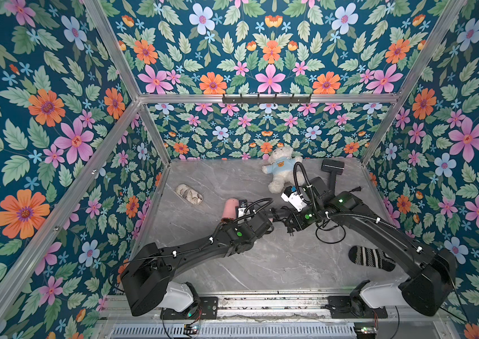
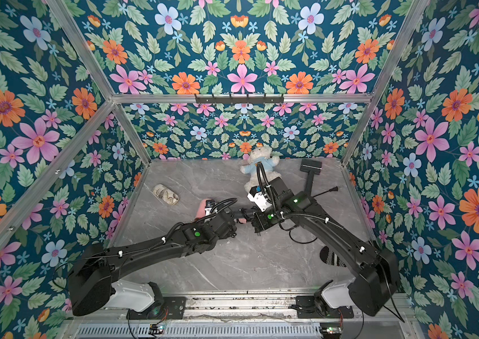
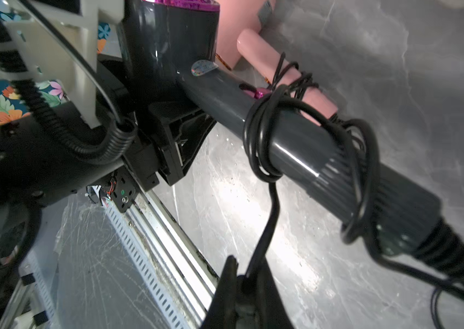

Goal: Wrap the cord around the hair dryer
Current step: Place the hair dryer at the center of the board.

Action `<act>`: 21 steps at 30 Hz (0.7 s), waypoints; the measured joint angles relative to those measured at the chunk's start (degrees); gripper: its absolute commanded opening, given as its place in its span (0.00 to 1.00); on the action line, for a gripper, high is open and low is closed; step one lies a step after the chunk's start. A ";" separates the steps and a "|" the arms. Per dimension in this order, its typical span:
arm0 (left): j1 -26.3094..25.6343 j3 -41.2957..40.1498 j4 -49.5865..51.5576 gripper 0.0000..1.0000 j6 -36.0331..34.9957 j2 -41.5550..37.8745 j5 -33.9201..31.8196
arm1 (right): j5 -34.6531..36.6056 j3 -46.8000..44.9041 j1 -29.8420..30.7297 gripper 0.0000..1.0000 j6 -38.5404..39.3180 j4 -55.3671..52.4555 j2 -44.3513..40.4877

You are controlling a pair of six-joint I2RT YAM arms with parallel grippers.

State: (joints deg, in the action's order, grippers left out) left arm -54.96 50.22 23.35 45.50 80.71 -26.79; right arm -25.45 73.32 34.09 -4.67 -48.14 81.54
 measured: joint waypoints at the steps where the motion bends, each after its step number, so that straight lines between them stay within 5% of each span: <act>1: 0.83 -1.09 -1.09 0.00 -2.25 0.04 2.97 | -0.85 0.70 -0.20 0.00 0.57 -1.29 1.22; 13: 5.79 -7.10 -4.24 0.00 -20.57 2.93 24.65 | -5.99 5.57 -1.88 0.00 17.84 -13.75 16.76; 21: 10.93 -12.48 -10.14 0.00 -26.91 0.07 39.54 | -14.14 0.87 -4.42 0.00 31.12 -15.21 12.48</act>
State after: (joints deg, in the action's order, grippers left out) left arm -44.03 37.74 13.21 18.59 80.77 12.75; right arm -39.59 74.19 29.67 26.46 -63.35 94.02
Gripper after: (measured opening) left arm 0.758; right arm 0.116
